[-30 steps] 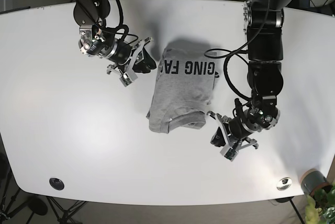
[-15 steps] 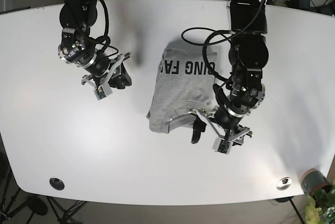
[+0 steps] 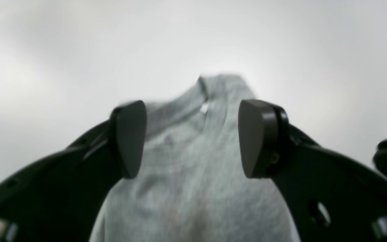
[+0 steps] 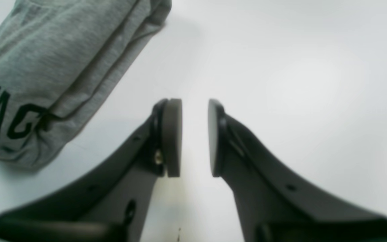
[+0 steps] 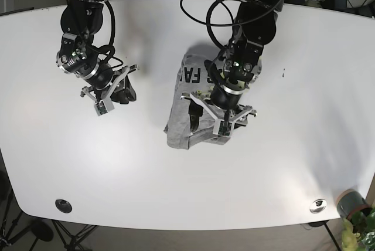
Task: Fold the T-shirt properly
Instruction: 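Grasp the folded grey shirt from above with the left gripper, then carry the folded shirt to the table's side and release it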
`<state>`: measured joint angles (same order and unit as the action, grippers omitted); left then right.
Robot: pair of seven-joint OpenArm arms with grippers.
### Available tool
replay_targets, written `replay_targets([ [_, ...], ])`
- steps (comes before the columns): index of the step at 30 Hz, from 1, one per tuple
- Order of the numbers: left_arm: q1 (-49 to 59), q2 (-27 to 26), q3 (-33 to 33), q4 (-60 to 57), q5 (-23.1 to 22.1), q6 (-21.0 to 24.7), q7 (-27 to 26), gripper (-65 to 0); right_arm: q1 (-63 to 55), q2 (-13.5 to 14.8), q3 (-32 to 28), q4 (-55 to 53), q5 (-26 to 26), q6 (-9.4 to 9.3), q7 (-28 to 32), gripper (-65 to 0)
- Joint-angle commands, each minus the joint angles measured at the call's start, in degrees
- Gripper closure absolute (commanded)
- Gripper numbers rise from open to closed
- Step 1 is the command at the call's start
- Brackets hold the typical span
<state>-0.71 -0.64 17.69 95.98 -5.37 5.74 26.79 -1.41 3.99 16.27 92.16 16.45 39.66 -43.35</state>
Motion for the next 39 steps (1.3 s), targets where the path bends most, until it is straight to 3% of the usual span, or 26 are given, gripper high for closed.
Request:
replay_targets([
  [1,0.2,0.0,1.6,-0.6,1.1,2.0,-4.8,-40.8,1.0,0.4,0.1,1.1,0.9,0.34,1.4,-12.0],
  [5,2.7,-0.5,4.6,-7.4,5.8,2.6,-10.2,-40.8,0.9,0.3,0.1,1.1,0.9,0.34,1.3,-12.0],
  [11,2.8,-0.8,5.3,-22.1,6.6,2.7,-17.2,-40.7,0.8,0.1,0.1,1.2,0.9,0.34,1.3,-12.0],
  [15,2.0,-2.0,5.3,-28.0,6.6,2.7,-17.4,-40.7,0.8,0.1,0.1,1.3,0.9,0.34,1.3,-12.0],
  [29,1.8,-9.9,5.1,-28.5,6.1,2.5,-17.2,-40.8,0.7,0.0,0.1,1.3,1.0,0.34,1.3,-12.0],
  [32,1.7,-13.1,2.3,-28.6,1.6,2.3,-17.2,-40.8,0.7,0.0,0.1,1.3,1.0,0.34,1.3,-12.0],
  [34,1.7,-15.5,-0.2,-29.3,-3.2,-0.2,-17.2,-40.8,0.7,0.0,0.1,1.4,1.0,0.34,1.3,-12.0],
  [39,1.5,-20.9,-3.6,-32.8,-9.6,-6.0,-17.2,-40.8,0.7,0.0,0.0,1.4,1.0,0.34,1.3,-12.0],
])
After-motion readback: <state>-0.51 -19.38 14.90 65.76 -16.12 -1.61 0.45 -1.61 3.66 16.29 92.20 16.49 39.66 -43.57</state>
